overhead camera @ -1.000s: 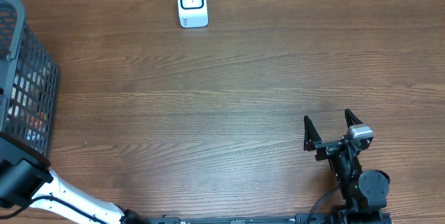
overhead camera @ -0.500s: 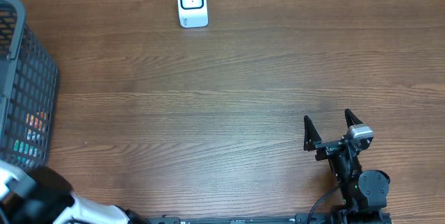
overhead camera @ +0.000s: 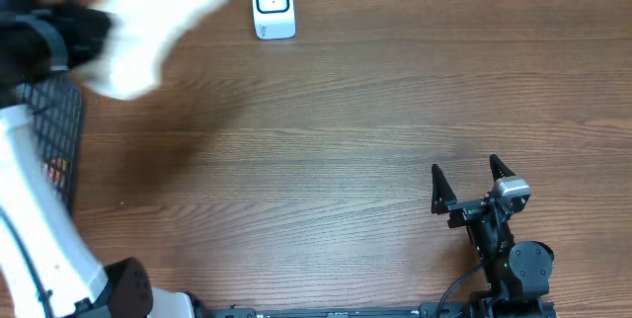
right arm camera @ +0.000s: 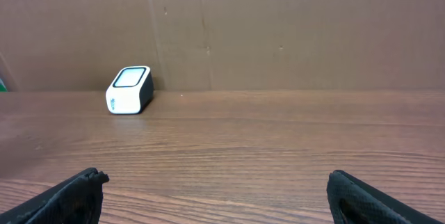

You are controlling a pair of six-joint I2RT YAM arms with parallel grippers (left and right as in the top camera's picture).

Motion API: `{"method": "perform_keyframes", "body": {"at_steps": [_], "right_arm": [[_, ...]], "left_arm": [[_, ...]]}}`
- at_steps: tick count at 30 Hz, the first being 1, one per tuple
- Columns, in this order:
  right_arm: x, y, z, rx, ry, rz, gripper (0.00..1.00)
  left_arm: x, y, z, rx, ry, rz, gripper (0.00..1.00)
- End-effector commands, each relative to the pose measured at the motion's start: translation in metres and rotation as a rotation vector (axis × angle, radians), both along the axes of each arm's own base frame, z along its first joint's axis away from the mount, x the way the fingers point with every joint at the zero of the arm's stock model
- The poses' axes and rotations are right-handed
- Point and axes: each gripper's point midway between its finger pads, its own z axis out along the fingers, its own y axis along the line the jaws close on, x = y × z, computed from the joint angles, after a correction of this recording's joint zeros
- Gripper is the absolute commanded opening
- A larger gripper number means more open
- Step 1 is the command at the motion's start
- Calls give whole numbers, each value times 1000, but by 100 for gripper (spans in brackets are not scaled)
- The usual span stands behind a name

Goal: Scan the item barcode
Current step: 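Lift the bag out and place it on the table centre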

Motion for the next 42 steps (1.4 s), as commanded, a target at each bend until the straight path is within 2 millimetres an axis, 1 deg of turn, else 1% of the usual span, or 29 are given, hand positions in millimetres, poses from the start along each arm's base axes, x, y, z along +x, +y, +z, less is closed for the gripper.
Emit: {"method": "perform_keyframes", "body": {"at_steps": [1,4,6,9,12,14,17,19,20,21,23,24,25,27,28,29,30,33,35,36,37,38,39,40,41,42], "right_arm": [[0,0,-2,6,-3,3,100],[0,0,-2,6,-3,3,100],[0,0,-2,6,-3,3,100],[0,0,-2,6,-3,3,100],[0,0,-2,6,-3,3,100],[0,0,-2,6,-3,3,100],[0,0,-2,6,-3,3,100],[0,0,-2,6,-3,3,100],[0,0,-2,6,-3,3,100],[0,0,-2,6,-3,3,100],[0,0,-2,6,-3,3,100],[0,0,-2,6,-3,3,100],[0,0,-2,6,-3,3,100],[0,0,-2,6,-2,3,100],[0,0,-2,6,-3,3,100],[0,0,-2,6,-3,3,100],[0,0,-2,6,-3,3,100],[0,0,-2,6,-3,3,100],[0,0,-2,6,-2,3,100],[0,0,-2,6,-3,3,100],[0,0,-2,6,-3,3,100],[0,0,-2,6,-3,3,100],[0,0,-2,6,-3,3,100],[0,0,-2,6,-3,3,100],[0,0,-2,6,-3,3,100],[0,0,-2,6,-3,3,100]], "left_arm": [[8,-54,-50,79,87,-273,4],[7,-97,-100,91,186,-436,4],[4,-119,-132,104,243,-523,4],[0,-140,-180,151,321,-620,4],[-3,-153,-221,186,382,-671,4],[-5,-161,-244,195,415,-694,4],[-7,-169,-270,197,446,-703,5],[-4,-168,-283,209,462,-659,4],[-3,-166,-287,216,468,-635,7],[-1,-165,-290,218,472,-617,17],[-1,-164,-289,214,476,-606,57],[0,-164,-287,207,480,-591,78],[0,-164,-284,198,486,-573,91],[2,-162,-271,183,499,-540,97],[4,-160,-259,178,500,-528,100],[5,-159,-247,174,498,-517,100],[7,-157,-233,172,489,-507,99],[18,-144,-177,189,416,-448,100],[27,-124,-135,226,346,-337,100],[31,-109,-112,251,301,-266,99],[35,-89,-86,286,247,-180,100],[36,-74,-72,308,218,-117,100],[35,-50,-53,325,192,4,100],[32,-28,-40,328,178,111,99],[27,-3,-27,329,164,213,99],[24,14,-21,328,158,270,99]]}}
